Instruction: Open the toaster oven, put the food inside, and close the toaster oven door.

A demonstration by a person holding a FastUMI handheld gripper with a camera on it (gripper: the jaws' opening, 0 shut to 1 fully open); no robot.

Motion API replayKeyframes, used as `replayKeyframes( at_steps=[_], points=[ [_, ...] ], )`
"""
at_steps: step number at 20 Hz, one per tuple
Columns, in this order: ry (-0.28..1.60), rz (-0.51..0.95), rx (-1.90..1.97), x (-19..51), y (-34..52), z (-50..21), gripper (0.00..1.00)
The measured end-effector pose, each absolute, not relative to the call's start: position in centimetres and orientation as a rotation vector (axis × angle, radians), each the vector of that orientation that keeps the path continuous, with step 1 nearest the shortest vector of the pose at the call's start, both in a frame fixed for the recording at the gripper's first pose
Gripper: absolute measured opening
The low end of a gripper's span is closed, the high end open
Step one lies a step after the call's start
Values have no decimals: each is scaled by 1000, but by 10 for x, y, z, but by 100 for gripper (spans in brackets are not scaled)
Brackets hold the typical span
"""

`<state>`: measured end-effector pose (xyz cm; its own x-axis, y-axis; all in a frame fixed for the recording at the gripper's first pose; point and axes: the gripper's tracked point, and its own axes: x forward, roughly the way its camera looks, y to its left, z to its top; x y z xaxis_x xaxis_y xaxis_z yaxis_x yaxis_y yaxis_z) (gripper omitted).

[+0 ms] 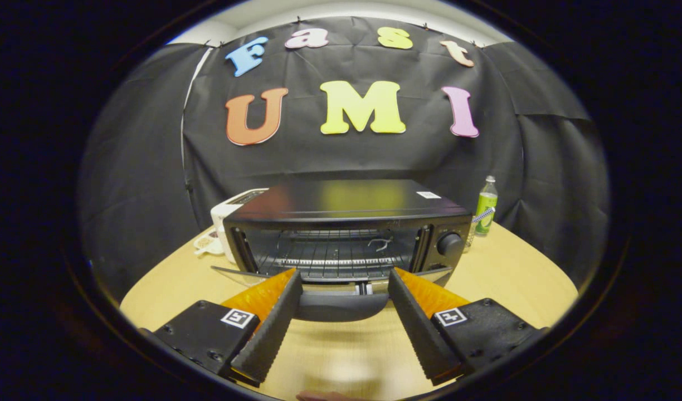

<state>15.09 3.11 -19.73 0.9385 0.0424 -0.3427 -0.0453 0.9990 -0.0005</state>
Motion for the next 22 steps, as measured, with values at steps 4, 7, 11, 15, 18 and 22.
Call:
replayKeyframes(
  at_steps=[4, 7, 11, 15, 18, 22],
  points=[
    [410, 47, -51, 136, 30, -208, 100],
    [441, 54, -72, 127, 29, -216, 100],
    [482, 56, -85, 116, 27, -228, 100],
    [549, 59, -93, 107, 26, -242, 100],
    [590, 70, -137, 102, 25, -250, 100],
    [640, 79, -189, 98, 24, -267, 100]
  ],
)
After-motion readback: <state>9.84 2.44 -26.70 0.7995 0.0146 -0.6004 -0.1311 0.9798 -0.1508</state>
